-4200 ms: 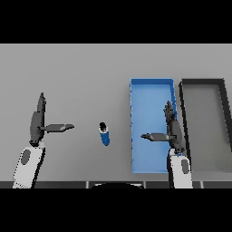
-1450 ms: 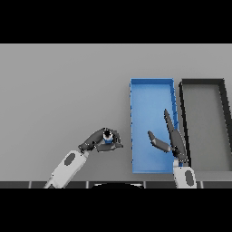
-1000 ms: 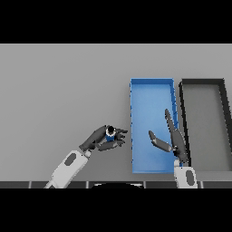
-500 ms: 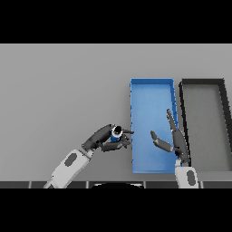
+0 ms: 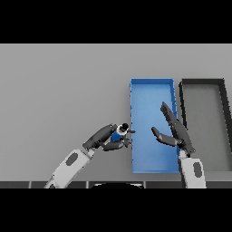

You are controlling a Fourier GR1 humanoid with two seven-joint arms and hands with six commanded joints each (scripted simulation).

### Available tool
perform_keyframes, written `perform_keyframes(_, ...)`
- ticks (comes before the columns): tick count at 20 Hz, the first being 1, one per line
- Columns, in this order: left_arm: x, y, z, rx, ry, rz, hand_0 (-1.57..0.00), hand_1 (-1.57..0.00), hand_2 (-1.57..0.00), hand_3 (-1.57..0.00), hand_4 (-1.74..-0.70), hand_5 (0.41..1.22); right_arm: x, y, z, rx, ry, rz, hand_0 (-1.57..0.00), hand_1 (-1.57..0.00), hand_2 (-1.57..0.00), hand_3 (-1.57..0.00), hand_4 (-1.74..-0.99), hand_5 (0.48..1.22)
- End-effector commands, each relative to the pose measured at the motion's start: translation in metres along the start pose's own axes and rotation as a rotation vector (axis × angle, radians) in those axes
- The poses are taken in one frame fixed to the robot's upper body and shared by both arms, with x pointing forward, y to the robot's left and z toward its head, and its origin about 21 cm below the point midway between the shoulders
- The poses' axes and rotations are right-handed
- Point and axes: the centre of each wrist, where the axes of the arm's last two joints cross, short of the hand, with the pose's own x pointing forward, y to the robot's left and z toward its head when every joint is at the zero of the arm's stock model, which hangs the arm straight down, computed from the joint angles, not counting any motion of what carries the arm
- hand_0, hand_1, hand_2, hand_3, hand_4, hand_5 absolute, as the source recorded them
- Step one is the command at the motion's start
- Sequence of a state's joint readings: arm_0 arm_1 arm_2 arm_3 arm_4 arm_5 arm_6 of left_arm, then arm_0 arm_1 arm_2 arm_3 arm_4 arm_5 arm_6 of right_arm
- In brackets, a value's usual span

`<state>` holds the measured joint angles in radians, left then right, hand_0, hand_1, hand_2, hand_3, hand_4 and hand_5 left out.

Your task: Pick up the blue pipe and place it into the blue bin.

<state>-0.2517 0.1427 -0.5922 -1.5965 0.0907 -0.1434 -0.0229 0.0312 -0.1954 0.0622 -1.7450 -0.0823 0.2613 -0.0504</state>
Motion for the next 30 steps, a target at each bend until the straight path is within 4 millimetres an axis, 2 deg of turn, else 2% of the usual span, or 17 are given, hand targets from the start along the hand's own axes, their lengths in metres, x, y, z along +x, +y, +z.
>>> perform_keyframes(1,-0.003,-0.003,0.0,-0.007,0.006,-0.001,-1.57,-1.57,-1.57,-1.5,-1.74,1.22,0.007,-0.004,-0.003,0.064,-0.016,-0.046,0.0,0.0,0.0,0.0,-1.212,0.589)
perform_keyframes(3,-0.002,-0.006,0.002,-0.017,0.007,0.001,-1.57,-1.57,-1.57,-1.5,-1.74,1.221,0.031,-0.013,-0.006,0.189,-0.059,-0.078,0.0,0.0,0.0,0.0,-1.256,0.558)
perform_keyframes(5,0.002,-0.007,-0.002,-0.017,-0.006,-0.008,-1.57,-1.57,-1.57,-1.49,-1.74,1.221,0.06,-0.014,-0.018,0.319,-0.071,-0.058,0.0,0.0,0.0,0.0,-1.303,0.515)
perform_keyframes(7,-0.001,-0.004,-0.001,-0.016,-0.004,-0.009,-1.57,-1.57,-1.57,-1.49,-1.74,1.221,0.08,-0.009,-0.026,0.428,-0.082,-0.04,0.0,0.0,0.0,0.0,-1.319,0.501)
perform_keyframes(11,-0.001,-0.003,-0.003,-0.013,0.006,-0.024,-1.57,-1.57,-1.57,-1.48,-1.74,1.221,0.104,0.01,-0.046,0.601,-0.089,0.008,0.0,0.0,0.0,0.0,-1.314,0.51)
perform_keyframes(14,0.001,0.001,-0.004,-0.023,-0.008,-0.015,-1.57,-1.57,-1.57,-1.49,-1.74,1.221,0.11,0.029,-0.059,0.701,-0.105,0.068,0.0,0.0,0.0,0.0,-1.294,0.523)
perform_keyframes(16,0.001,-0.003,-0.006,-0.038,-0.013,-0.005,-1.57,-1.57,-1.57,-1.49,-1.74,1.221,0.115,0.04,-0.07,0.753,-0.104,0.069,0.0,0.0,0.0,0.0,-1.253,0.529)
perform_keyframes(18,0.001,-0.003,-0.001,-0.055,-0.032,0.0,-1.57,-1.57,-1.57,-1.52,-1.74,1.221,0.118,0.057,-0.076,0.799,-0.107,0.082,0.0,0.0,0.0,0.0,-1.232,0.531)
perform_keyframes(20,-0.001,-0.002,-0.002,-0.067,-0.022,0.008,-1.57,-1.57,-1.57,-1.53,-1.74,1.221,0.123,0.065,-0.086,0.821,-0.115,0.083,0.0,0.0,0.0,0.0,-1.227,0.532)
perform_keyframes(24,-0.003,0.001,0.003,-0.054,-0.021,-0.03,-1.57,-1.57,-1.57,-1.54,-1.74,1.221,0.122,0.082,-0.103,0.882,-0.121,0.085,0.0,0.0,0.0,0.0,-1.218,0.508)
perform_keyframes(26,-0.001,0.006,0.0,-0.058,-0.016,0.001,-1.57,-1.57,-1.57,-1.48,-1.74,1.221,0.123,0.091,-0.114,0.906,-0.119,0.087,-0.05,-0.08,-0.1,-0.05,-1.245,0.506)
perform_keyframes(27,0.001,0.006,0.0,-0.061,-0.02,-0.038,-1.39,-1.33,-1.32,-1.29,-1.74,1.221,0.126,0.098,-0.116,0.929,-0.13,0.083,-0.18,-0.22,-0.24,-0.16,-1.294,0.509)
perform_keyframes(28,-0.001,0.004,-0.001,-0.094,0.052,-0.098,-1.18,-1.08,-1.06,-1.03,-1.68,1.221,0.129,0.099,-0.118,0.944,-0.114,0.106,-0.35,-0.38,-0.38,-0.3,-1.335,0.507)
perform_keyframes(29,0.001,0.005,0.001,-0.124,0.125,-0.135,-0.99,-0.88,-0.85,-0.82,-1.55,1.221,0.129,0.105,-0.122,0.959,-0.111,0.113,-0.53,-0.53,-0.53,-0.44,-1.362,0.508)
perform_keyframes(30,0.002,0.004,0.0,-0.126,0.148,-0.144,-0.82,-0.71,-0.68,-0.66,-1.48,1.221,0.132,0.11,-0.124,0.974,-0.118,0.116,-0.72,-0.7,-0.74,-0.63,-1.43,0.522)
